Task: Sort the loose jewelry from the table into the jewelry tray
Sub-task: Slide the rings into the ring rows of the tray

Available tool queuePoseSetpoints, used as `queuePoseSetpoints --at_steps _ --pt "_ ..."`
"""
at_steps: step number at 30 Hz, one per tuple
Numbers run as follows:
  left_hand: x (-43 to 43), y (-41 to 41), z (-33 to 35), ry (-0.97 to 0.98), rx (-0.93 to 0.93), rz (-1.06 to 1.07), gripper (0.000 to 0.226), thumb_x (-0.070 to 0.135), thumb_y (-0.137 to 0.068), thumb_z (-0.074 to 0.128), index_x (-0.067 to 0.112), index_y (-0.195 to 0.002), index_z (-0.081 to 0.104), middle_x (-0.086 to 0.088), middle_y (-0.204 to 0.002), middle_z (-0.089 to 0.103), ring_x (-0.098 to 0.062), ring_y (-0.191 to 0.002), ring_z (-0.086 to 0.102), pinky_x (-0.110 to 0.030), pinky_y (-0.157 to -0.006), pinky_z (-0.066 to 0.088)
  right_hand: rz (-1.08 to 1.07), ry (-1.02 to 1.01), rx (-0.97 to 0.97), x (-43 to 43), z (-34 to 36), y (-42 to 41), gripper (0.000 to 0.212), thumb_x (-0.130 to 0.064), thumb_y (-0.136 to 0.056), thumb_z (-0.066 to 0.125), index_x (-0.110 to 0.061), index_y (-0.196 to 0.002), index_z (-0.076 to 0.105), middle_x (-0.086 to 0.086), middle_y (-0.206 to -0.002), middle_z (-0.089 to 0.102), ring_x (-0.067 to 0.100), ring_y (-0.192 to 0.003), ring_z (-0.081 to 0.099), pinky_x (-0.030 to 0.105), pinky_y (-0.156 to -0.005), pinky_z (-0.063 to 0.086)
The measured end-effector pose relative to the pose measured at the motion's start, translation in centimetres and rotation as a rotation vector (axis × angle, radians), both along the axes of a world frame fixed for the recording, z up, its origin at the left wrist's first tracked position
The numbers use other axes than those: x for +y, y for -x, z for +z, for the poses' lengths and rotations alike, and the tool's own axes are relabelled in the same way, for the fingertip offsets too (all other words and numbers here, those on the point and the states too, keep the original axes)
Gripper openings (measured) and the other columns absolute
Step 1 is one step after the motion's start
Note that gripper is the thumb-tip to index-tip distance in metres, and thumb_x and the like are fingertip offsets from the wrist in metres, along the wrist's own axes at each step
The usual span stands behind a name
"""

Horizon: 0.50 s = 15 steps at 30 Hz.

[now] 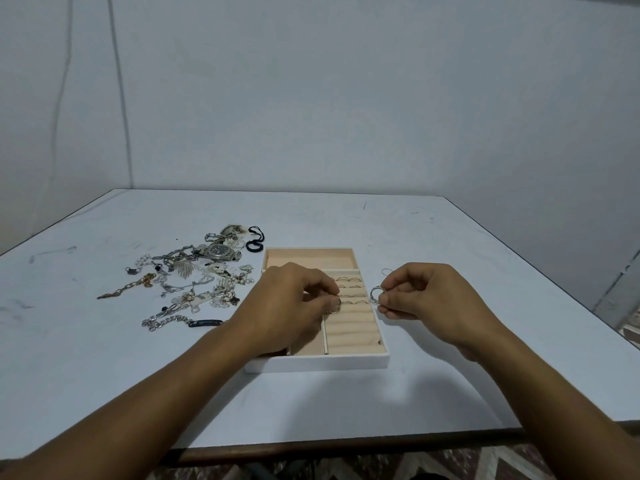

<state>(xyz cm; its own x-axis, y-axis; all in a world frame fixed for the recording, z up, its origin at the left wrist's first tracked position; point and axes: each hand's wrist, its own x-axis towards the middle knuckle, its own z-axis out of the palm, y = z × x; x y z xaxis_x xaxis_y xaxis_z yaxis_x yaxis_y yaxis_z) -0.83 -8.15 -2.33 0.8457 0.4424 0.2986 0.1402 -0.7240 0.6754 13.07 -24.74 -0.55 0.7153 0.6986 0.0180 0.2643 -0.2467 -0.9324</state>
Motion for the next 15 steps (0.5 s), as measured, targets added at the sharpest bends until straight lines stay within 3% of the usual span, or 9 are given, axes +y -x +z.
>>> queuePoseSetpoints --at_steps 4,8,15 --pt "0.00 0.09 0.08 -0.080 -0.007 -0.009 0.009 0.029 -0.081 0.074 0.025 -0.090 0.076 0.016 -0.083 0.068 0.001 -0.083 0.061 -0.004 -0.068 0.042 0.001 0.015 -0.018 0.11 -0.05 0.19 0.007 -0.001 -0.080 0.074 -0.003 -0.085 0.069 0.013 -0.076 0.074 0.024 -0.073 0.074 0.027 -0.073 0.061" --pt "0.44 -0.01 -0.11 -0.148 -0.007 -0.014 0.010 0.035 -0.079 0.075 0.032 -0.088 0.076 0.013 -0.088 0.068 0.001 -0.092 0.052 -0.015 -0.075 0.040 -0.004 0.019 -0.026 0.06 -0.01 0.20 0.007 -0.001 -0.080 0.074 -0.002 -0.086 0.069 0.014 -0.077 0.074 0.023 -0.072 0.074 0.028 -0.073 0.061" --pt "0.22 -0.11 -0.23 -0.183 -0.016 -0.059 0.006 0.026 -0.081 0.075 0.026 -0.086 0.078 0.007 -0.076 0.073 -0.003 -0.076 0.062 -0.002 -0.065 0.038 0.005 0.024 -0.034 0.15 -0.03 0.06 0.007 -0.001 -0.080 0.074 -0.002 -0.086 0.069 0.017 -0.078 0.073 0.024 -0.071 0.074 0.031 -0.076 0.061"
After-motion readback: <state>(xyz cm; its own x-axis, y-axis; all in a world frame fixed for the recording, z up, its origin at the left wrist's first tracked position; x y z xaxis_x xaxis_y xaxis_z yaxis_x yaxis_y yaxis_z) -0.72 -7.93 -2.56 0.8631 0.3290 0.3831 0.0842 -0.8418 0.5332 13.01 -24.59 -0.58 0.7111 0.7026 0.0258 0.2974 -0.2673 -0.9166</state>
